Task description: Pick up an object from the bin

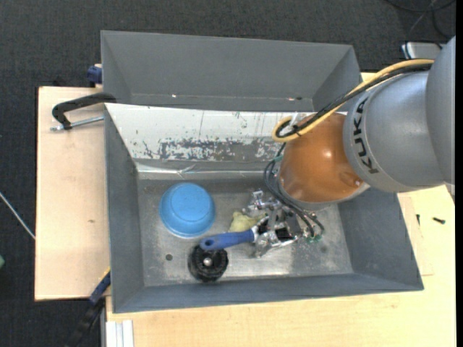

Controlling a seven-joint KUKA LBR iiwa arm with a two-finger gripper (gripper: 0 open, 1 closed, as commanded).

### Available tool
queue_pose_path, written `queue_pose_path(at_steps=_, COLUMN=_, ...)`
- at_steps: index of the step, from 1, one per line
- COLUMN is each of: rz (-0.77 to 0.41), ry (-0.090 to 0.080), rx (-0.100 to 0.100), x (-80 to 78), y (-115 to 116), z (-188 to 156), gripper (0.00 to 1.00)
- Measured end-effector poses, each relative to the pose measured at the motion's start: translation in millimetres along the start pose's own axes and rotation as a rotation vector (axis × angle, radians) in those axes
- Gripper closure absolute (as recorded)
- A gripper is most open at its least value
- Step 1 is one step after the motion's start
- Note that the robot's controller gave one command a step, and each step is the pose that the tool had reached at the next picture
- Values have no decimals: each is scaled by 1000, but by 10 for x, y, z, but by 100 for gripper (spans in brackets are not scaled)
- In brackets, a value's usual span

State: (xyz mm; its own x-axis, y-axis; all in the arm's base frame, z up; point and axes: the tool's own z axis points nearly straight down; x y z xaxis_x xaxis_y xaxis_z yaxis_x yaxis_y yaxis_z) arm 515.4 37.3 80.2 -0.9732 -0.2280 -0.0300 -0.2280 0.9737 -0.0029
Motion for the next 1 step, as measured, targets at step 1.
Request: queue_pose_path(at_steps=1, rz=2, ry=17, rx=-1, x=-8, y=-10, z=-1338, gripper=100)
